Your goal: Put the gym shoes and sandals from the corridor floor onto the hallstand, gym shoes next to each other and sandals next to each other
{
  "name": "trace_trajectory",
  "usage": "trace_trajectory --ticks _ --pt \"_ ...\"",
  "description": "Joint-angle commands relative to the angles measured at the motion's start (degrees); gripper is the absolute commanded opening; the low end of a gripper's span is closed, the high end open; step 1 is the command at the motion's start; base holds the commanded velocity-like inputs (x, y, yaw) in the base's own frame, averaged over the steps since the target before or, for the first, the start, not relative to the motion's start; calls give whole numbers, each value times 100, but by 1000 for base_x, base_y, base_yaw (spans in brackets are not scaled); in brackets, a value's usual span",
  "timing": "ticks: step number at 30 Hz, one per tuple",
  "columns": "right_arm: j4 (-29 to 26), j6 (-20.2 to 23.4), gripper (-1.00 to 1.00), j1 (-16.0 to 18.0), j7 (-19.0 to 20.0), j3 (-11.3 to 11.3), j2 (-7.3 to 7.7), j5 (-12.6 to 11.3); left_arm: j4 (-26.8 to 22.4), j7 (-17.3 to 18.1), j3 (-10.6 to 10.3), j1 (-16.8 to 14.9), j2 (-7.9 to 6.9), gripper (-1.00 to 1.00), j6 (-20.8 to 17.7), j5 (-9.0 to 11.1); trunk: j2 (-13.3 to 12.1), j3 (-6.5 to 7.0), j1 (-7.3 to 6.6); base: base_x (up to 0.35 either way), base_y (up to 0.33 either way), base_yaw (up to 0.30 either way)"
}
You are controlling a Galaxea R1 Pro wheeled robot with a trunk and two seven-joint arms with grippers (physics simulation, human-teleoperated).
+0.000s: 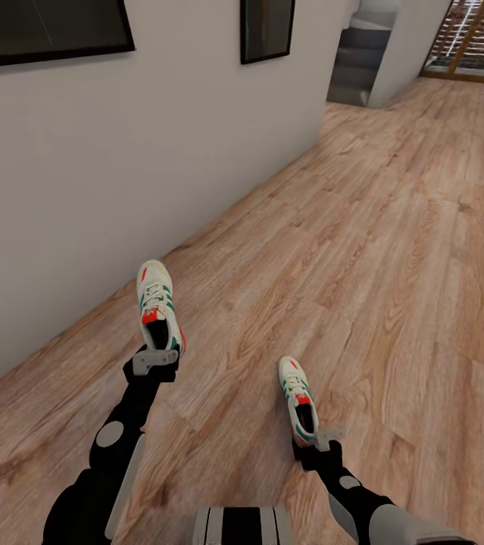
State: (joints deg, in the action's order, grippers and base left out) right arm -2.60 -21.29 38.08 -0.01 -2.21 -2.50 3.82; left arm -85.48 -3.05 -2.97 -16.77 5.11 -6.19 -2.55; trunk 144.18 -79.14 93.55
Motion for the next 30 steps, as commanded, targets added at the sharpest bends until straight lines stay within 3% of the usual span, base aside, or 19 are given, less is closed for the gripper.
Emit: trace_trajectory --ticks 1,5,23,30 --pt "5 -16 100 5 -8 -17 2 22 -9 -38 -10 -2 -1 -100 -32 -29 3 -36 1 0 0 0" --pt "4 -18 100 4 -8 -13 4 22 -6 -38 -10 -2 -1 -100 -32 -26 9 -161 11 0 0 -63" --pt "-1 -18 100 3 -8 -8 4 22 -7 -38 -10 -2 -1 -100 -32 -26 11 -289 16 0 0 -26" --pt "3 -17 100 3 -8 -8 4 22 -6 -38 -10 -2 -1 -100 -32 -26 21 -463 35 0 0 0"
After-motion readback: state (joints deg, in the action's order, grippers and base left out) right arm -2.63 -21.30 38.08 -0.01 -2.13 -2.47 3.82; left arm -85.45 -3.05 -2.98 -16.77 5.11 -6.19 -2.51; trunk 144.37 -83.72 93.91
